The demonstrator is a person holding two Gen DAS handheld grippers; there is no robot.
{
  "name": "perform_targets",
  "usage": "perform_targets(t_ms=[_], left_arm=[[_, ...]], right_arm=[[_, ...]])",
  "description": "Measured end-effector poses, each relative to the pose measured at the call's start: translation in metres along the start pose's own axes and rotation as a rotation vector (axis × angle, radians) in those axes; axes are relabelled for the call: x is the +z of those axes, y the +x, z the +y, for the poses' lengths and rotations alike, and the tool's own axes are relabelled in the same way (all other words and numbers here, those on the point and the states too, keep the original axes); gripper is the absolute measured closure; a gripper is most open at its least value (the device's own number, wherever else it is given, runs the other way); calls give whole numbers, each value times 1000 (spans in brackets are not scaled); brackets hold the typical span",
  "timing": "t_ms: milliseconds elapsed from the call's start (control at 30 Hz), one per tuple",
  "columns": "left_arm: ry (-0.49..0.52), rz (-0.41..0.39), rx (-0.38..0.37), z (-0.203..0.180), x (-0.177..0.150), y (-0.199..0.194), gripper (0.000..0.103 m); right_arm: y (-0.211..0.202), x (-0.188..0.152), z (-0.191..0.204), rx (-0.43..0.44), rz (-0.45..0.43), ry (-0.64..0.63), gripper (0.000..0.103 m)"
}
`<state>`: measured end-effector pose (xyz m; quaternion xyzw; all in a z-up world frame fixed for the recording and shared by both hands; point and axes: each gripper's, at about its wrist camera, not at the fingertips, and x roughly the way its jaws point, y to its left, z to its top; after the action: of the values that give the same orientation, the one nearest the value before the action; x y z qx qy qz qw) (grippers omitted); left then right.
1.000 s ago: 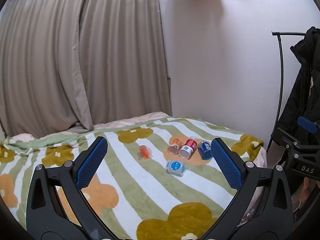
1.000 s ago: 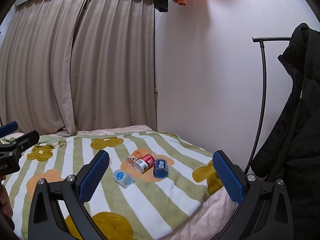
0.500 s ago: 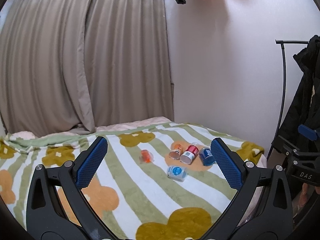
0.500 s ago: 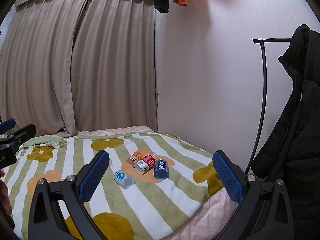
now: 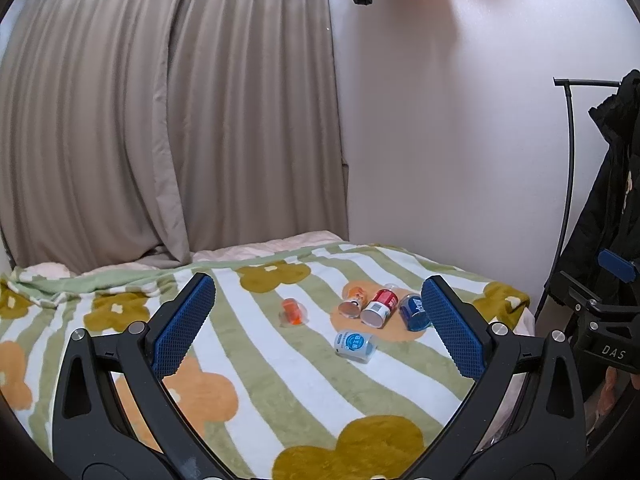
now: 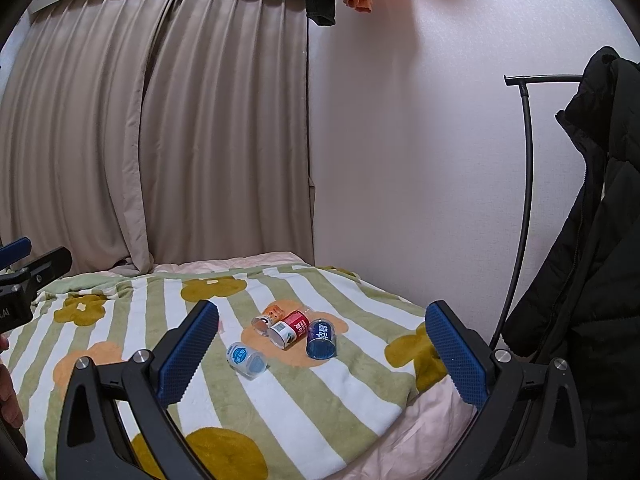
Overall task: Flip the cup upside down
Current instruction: 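Move the left tool down to the clear cup with orange contents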
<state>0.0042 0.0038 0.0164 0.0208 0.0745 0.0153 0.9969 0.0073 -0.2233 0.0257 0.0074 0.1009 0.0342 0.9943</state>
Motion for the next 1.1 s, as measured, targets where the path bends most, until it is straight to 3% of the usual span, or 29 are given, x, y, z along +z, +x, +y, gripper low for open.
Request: perform_targets(t_ms=[267,433,633,900,1100], left_arm=[[11,67,-35,3,21,37,0],[21,175,-56,22,52,118,0],[50,388,-50,44,62,254,0],[-2,740,-37,70,5,434,0],[-23,989,11,82,-65,529,1]], right_arm=[[9,6,-1,30,26,-5,0],[36,19,6,109,64,-13,0],[92,12,11,178,137,-2,0],[164,-16,18,233,211,9,0],[196,-38,18,251,246,20,0]])
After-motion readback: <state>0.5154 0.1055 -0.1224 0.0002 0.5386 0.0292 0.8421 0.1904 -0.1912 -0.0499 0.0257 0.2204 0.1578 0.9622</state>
